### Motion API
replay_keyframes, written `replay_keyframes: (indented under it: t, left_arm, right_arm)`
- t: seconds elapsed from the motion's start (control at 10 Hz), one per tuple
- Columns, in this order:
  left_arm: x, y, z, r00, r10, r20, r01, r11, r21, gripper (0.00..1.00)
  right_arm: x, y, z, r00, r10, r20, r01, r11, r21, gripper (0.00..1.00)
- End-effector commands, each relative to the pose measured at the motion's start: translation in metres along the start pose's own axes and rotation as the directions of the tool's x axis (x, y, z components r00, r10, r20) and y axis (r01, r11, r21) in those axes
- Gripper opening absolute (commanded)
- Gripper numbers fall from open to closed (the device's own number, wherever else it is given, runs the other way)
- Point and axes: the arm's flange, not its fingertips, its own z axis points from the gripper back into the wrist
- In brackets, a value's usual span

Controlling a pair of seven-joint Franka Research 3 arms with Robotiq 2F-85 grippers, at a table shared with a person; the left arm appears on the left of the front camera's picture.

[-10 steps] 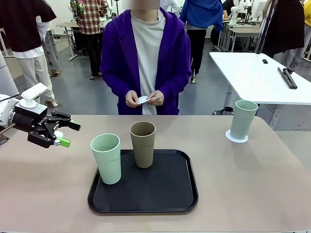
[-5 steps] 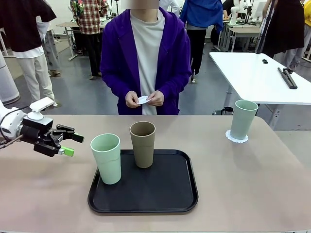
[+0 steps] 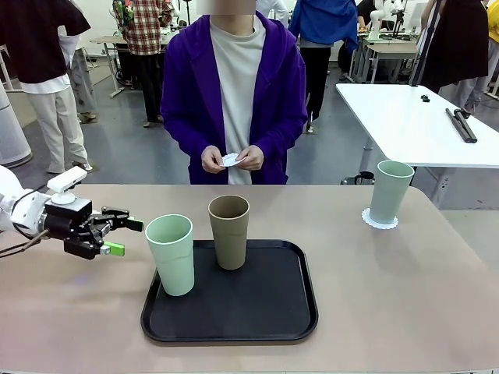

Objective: Place coasters on the table and set cups on them.
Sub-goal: Take one Reusable plastic cup from the Flat Tray and place it on a coaster set by the human.

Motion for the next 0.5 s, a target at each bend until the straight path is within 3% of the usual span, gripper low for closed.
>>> replay_keyframes:
  t: [0.0, 0.4]
  left_arm:
    - [-0.017, 0.012, -0.008, 0.998, -0.053, 0.045, 0.054, 0.998, -0.02, 1.0]
    - [-0.03, 0.022, -0.029, 0.998, -0.028, 0.051, 0.031, 0.998, -0.056, 1.0]
  right_arm:
    - [0.0, 0.001, -0.001, 1.0, 0.001, 0.005, -0.001, 1.0, 0.011, 1.0]
    - [0.0, 0.001, -0.001, 1.0, 0.001, 0.005, -0.001, 1.0, 0.011, 1.0]
